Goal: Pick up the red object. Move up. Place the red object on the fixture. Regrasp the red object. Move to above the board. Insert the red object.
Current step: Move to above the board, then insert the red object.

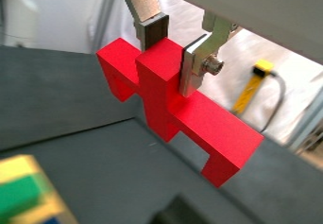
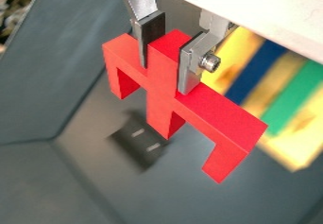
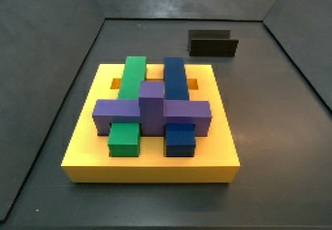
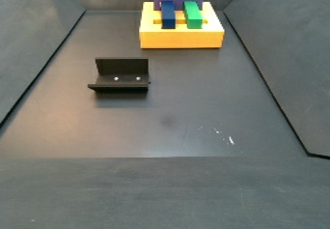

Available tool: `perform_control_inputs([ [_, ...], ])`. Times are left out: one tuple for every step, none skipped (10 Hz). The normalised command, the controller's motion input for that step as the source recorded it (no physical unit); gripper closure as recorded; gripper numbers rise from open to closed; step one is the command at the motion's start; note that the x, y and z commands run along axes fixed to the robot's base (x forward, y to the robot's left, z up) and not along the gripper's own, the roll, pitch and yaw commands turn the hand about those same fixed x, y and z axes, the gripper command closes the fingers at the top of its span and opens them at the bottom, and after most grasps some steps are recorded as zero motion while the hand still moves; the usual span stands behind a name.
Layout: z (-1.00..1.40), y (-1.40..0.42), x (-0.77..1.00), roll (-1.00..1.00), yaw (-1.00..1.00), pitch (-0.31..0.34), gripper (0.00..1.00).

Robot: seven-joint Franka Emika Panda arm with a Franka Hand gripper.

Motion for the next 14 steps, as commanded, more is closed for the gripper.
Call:
perform_control_inputs([
  [0.16, -0.84, -0.72, -1.0, -0.02, -0.021, 1.0],
  [0.07, -0.46, -0.43, -1.0, -0.03, -0.02, 1.0],
  [0.05, -0.3, -0.3, -1.0, -0.03, -0.012, 1.0],
  [0.03, -0.1, -0.15, -1.0, -0.03, -0.027, 1.0],
  [0.01, 0.0, -0.1, -1.0, -0.03, -0.045, 1.0],
  [0.01, 0.02, -0.08, -0.92, -0.03, -0.057, 1.0],
  [0.0, 0.02, -0.08, -0.61, -0.01, -0.063, 1.0],
  [0.0, 0.02, -0.06, -0.42, -0.01, -0.059, 1.0],
  [0.0, 0.01, -0.04, -0.24, -0.01, -0.044, 1.0],
  [-0.61, 0.26, 0.04, -0.1, -0.02, -0.031, 1.0],
  [-0.73, 0.29, 0.02, -0.2, -0.06, -0.089, 1.0],
  [-0.73, 0.31, 0.0, -0.21, -0.12, -0.09, 1.0],
  [-0.64, 0.29, 0.0, -0.26, -0.07, -0.11, 1.0],
  [-0.62, 0.26, 0.0, -0.27, -0.01, -0.116, 1.0],
])
